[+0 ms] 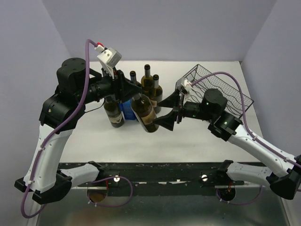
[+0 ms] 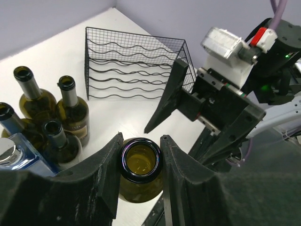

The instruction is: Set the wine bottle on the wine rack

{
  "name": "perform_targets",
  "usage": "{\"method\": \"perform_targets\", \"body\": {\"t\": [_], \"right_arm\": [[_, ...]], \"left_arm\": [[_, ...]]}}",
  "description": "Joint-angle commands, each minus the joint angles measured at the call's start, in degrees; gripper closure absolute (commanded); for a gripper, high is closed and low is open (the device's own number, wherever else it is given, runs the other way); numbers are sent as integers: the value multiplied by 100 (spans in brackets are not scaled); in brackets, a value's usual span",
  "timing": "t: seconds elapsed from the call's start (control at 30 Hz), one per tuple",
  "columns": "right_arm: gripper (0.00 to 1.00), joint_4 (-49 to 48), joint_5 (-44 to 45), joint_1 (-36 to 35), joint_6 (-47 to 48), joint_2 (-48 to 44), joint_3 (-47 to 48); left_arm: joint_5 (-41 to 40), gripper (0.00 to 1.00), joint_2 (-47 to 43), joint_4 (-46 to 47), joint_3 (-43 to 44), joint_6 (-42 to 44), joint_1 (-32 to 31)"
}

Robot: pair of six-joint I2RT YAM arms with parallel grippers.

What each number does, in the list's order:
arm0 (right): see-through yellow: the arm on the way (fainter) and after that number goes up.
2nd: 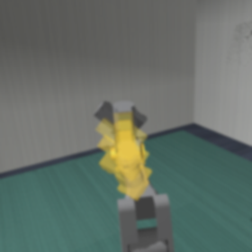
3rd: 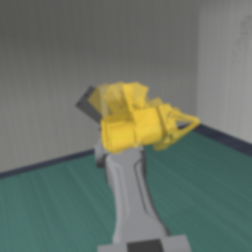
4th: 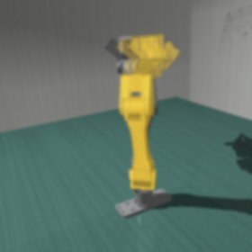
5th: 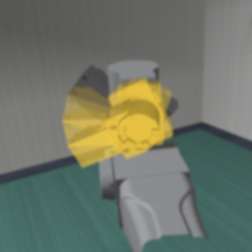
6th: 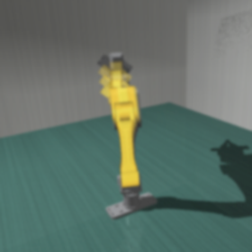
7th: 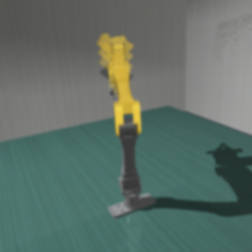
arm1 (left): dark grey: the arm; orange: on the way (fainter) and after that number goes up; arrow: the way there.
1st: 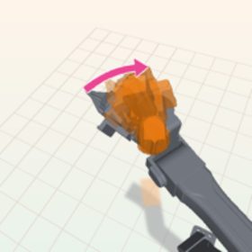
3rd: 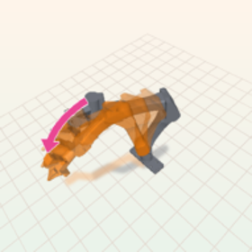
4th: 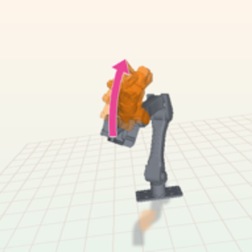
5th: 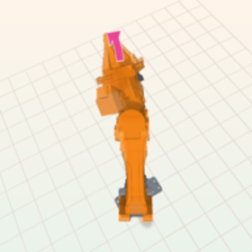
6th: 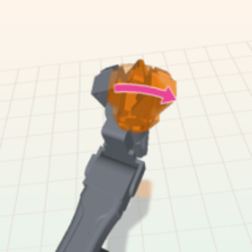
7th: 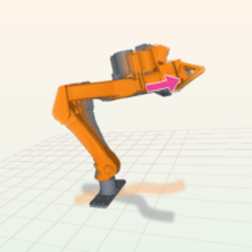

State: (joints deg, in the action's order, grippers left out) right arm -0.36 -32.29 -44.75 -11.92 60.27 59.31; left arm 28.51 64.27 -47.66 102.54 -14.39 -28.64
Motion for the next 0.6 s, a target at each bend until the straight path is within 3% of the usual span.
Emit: {"method": "perform_targets", "body": {"t": [0.0,0.53,0.57], "right_arm": [[0,-640,434,-349,419,283,-200],[0,-1967,1312,-1158,629,820,-868],[5,-2029,1505,-1176,630,837,-886]], "left_arm": [[383,100,94,55,565,-196,-132],[875,100,-46,169,644,-116,-273],[893,100,-46,178,636,-108,-273]]}}
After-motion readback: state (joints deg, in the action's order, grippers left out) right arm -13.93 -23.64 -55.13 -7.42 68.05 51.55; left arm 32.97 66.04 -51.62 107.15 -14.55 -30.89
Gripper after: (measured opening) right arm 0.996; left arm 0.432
